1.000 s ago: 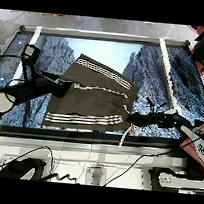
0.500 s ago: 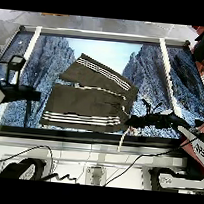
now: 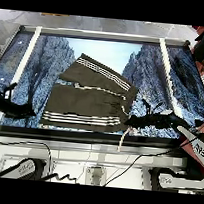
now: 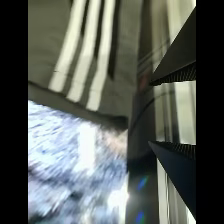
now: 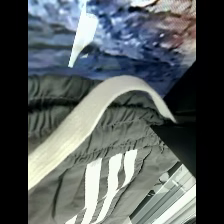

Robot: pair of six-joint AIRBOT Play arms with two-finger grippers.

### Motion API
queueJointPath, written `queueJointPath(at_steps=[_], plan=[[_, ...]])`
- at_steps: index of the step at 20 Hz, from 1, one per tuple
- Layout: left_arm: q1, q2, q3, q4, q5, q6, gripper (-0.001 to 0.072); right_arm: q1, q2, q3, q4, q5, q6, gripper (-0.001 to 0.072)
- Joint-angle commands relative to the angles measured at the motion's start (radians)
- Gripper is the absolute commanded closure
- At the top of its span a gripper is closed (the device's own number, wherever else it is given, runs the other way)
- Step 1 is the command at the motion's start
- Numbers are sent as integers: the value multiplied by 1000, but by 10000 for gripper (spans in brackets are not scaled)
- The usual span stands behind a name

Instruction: Fold the clothes and pants, and hang the long-sleeved shirts on hangers.

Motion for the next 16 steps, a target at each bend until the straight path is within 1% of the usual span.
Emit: queueJointPath(at_steps=[1,2,4,7,8,10,11,14,16], plan=[[40,-127,-58,-85,13,98,312,1,1,1,3,5,1,680],[40,-151,-73,-106,44,115,312,1,1,1,7,5,1,680],[40,-192,-96,-181,96,178,313,1,1,1,19,6,1,680],[40,-240,-100,-303,142,251,316,1,1,1,21,8,1,680],[40,-247,-100,-333,154,267,371,1,1,1,22,8,0,680],[40,-248,-99,-388,171,308,641,1,1,7,22,13,-1,680],[40,-248,-96,-431,166,335,695,1,1,19,20,29,-8,680],[38,-227,-42,-542,109,372,696,1,26,111,16,136,-33,682],[38,-156,23,-605,77,401,697,1,88,195,16,193,-30,682]])
